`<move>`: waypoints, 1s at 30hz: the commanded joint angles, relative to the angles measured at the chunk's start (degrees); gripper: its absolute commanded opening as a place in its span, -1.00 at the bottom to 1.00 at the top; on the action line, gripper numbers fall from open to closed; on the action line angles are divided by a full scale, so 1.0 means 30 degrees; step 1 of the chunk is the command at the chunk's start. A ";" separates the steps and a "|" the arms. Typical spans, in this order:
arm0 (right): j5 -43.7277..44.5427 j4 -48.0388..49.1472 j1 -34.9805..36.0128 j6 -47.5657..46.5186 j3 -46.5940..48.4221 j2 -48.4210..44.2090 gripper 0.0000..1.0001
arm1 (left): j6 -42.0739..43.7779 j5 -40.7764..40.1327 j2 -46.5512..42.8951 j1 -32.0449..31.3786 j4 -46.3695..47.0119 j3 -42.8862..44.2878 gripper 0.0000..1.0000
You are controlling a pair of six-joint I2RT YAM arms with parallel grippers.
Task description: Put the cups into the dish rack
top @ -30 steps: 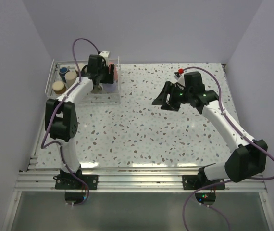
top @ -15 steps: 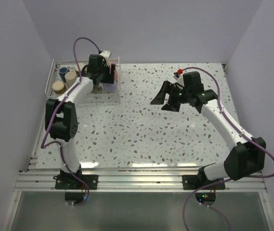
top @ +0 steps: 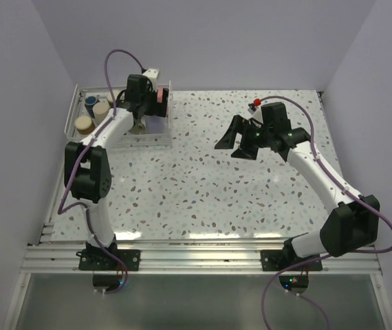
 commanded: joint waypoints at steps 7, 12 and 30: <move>0.0288 0.0371 0.0023 0.0014 0.0481 -0.1090 0.77 | 0.0034 -0.1650 -0.3793 -0.0114 0.0134 0.0663 1.00; 0.0669 -0.0330 0.0023 -0.0424 0.1095 -0.1822 0.79 | -0.0463 -0.2237 -0.6517 -0.0114 0.0369 -0.0566 1.00; 0.3040 -0.3789 0.0023 -0.2416 0.5023 -0.6243 0.87 | -0.3542 -0.6803 -2.1162 -0.0114 0.3705 -1.6085 1.00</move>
